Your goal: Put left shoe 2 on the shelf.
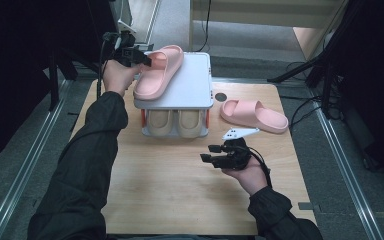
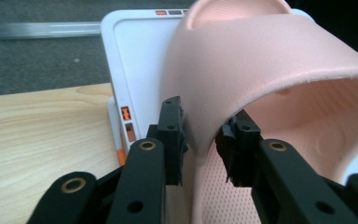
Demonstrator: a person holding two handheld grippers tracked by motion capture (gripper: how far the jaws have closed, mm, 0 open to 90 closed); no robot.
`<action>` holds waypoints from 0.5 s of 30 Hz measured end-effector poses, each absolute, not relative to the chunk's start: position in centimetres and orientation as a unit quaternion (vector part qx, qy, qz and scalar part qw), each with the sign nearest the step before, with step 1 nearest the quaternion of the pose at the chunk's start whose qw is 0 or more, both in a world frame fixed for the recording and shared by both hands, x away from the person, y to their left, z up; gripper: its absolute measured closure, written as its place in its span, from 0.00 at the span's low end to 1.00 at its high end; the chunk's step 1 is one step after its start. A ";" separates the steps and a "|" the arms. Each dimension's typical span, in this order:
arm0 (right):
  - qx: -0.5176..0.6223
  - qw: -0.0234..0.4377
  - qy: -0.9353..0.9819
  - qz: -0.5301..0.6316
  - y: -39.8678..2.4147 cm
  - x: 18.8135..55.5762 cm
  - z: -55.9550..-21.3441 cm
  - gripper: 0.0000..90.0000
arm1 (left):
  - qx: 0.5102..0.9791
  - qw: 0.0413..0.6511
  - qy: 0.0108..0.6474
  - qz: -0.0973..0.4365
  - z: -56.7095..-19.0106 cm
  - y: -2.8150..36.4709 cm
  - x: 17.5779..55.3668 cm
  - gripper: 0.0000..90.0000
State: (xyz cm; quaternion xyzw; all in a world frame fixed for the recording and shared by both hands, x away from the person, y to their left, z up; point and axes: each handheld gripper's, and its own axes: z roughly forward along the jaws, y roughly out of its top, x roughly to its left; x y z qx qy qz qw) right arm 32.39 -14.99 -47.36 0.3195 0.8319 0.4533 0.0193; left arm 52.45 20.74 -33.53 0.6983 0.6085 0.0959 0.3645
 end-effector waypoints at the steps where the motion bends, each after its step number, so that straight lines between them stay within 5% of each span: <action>1: 0.319 0.019 0.832 0.453 -15.0 32.4 -47.4 0.55 | 0.698 0.368 0.607 0.093 -33.5 20.8 52.4 0.77; 15: 0.322 0.021 0.832 0.451 -15.0 32.5 -47.4 0.55 | 0.706 0.373 0.596 0.091 -33.7 20.6 51.4 0.74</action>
